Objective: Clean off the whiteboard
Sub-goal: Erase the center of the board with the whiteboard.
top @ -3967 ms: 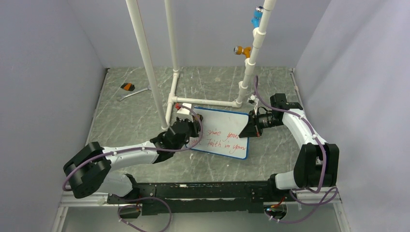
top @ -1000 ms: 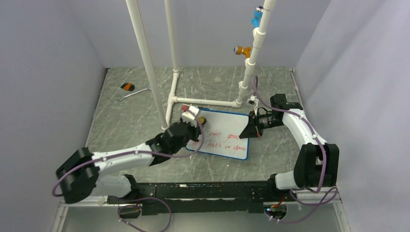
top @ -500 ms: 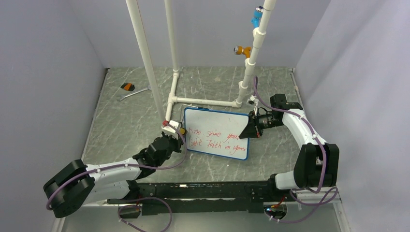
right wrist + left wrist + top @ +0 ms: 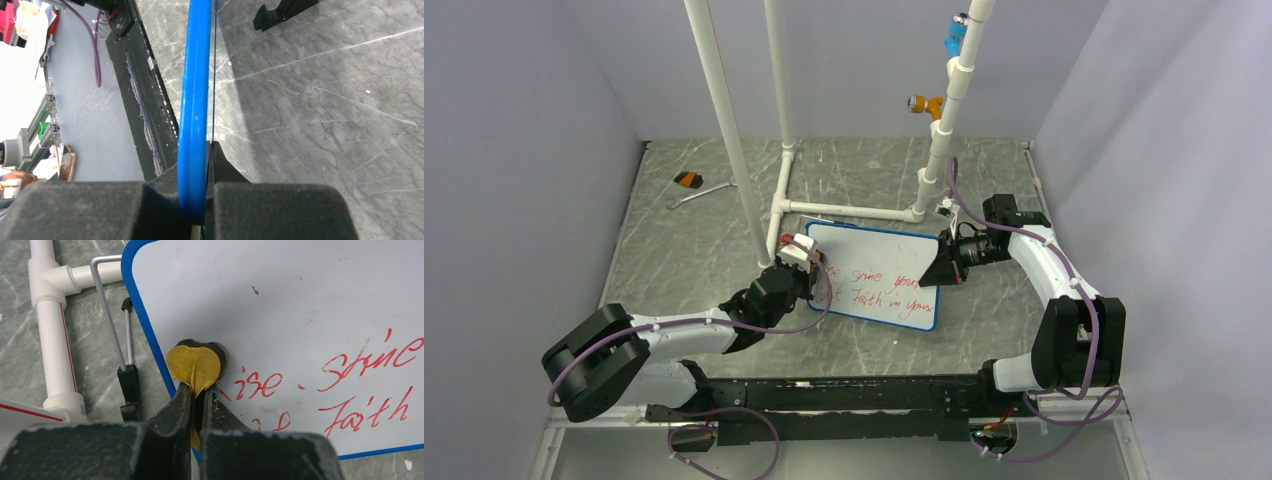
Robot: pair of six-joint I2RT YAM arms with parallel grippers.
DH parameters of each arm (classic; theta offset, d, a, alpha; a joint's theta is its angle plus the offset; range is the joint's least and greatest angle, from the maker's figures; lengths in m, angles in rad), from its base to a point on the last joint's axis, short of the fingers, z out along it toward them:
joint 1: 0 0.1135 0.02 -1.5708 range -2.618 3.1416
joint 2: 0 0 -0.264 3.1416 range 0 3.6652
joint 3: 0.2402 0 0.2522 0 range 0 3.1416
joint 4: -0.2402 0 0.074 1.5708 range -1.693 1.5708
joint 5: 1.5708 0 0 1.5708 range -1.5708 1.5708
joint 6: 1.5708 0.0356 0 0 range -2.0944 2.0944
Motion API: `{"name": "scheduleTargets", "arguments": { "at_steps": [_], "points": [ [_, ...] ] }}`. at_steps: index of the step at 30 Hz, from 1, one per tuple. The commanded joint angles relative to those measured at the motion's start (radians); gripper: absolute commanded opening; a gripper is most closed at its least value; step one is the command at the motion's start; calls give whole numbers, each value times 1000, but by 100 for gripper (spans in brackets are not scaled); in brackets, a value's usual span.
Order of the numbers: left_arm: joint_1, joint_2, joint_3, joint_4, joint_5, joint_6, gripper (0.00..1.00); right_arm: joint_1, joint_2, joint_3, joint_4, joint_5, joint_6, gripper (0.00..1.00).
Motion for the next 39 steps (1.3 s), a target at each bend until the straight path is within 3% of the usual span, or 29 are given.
{"name": "scheduleTargets", "arguments": {
  "at_steps": [1,10,25,31,39],
  "points": [
    [5,15,28,-40,-1,-25,0,7,-17,29,-18,-35,-41,0],
    [4,62,-44,-84,91,-151,0,7,-10,31,-19,-35,-41,0],
    [2,12,-103,-168,94,-231,0,6,-15,30,-21,-37,-44,0],
    [2,14,-80,-158,94,-204,0,6,-16,29,-18,-35,-43,0],
    [12,-20,69,-224,55,-91,0,6,-14,30,-19,-35,-42,0]
  ]
}}
